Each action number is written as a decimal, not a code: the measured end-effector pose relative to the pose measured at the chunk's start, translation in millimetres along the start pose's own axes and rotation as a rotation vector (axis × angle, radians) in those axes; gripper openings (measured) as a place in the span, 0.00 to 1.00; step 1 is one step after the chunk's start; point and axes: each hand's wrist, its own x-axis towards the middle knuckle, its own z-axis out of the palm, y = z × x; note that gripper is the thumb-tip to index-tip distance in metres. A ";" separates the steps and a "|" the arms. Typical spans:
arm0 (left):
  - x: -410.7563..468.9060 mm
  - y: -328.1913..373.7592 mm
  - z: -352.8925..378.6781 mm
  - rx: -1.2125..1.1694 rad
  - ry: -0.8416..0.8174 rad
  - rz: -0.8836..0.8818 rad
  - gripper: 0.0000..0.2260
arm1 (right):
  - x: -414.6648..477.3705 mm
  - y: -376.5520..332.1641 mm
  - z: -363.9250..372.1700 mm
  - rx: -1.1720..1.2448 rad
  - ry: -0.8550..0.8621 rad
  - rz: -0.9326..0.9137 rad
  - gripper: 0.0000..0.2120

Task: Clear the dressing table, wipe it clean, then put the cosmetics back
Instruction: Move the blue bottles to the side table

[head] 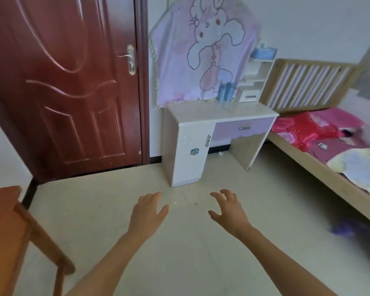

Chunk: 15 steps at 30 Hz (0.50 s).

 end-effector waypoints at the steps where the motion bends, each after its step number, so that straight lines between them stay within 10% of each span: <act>1: -1.9 20.3 7.3 0.018 -0.004 0.023 0.34 | -8.6 20.8 -7.2 -0.005 0.016 0.012 0.25; 15: -25.5 235.2 114.5 0.176 -0.030 0.173 0.43 | -96.3 243.5 -80.5 -0.133 0.051 0.071 0.24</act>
